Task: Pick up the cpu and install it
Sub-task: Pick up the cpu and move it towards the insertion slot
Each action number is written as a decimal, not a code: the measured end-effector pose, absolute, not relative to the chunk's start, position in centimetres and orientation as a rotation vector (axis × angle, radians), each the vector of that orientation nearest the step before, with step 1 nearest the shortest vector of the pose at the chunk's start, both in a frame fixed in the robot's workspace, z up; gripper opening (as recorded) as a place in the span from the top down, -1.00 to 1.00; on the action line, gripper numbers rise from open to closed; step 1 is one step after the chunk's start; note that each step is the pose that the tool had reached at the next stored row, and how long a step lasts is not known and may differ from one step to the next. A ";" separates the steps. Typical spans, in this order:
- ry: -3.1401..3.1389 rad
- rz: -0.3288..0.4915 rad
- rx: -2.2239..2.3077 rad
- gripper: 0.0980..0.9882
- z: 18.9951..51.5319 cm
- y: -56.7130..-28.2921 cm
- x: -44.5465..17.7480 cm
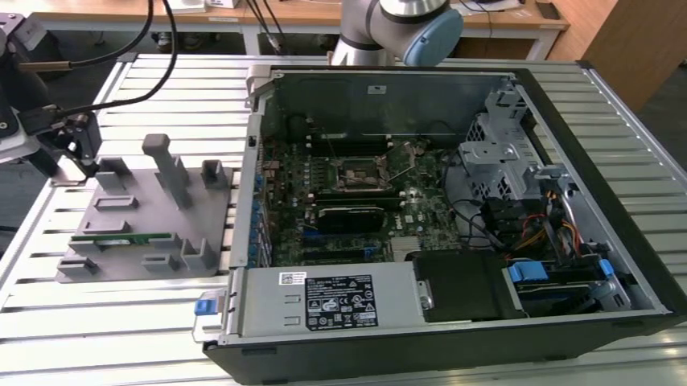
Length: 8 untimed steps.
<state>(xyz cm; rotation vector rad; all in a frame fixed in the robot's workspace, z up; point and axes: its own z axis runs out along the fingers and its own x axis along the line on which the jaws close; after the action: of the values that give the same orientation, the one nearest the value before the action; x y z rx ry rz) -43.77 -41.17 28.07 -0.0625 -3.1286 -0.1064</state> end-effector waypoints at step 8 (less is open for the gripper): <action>-3.129 -0.106 -0.062 0.01 29.1 -41.2 -43.8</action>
<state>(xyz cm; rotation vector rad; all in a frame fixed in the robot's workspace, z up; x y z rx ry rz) -43.78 -41.16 29.06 -0.0625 -3.1287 -0.1065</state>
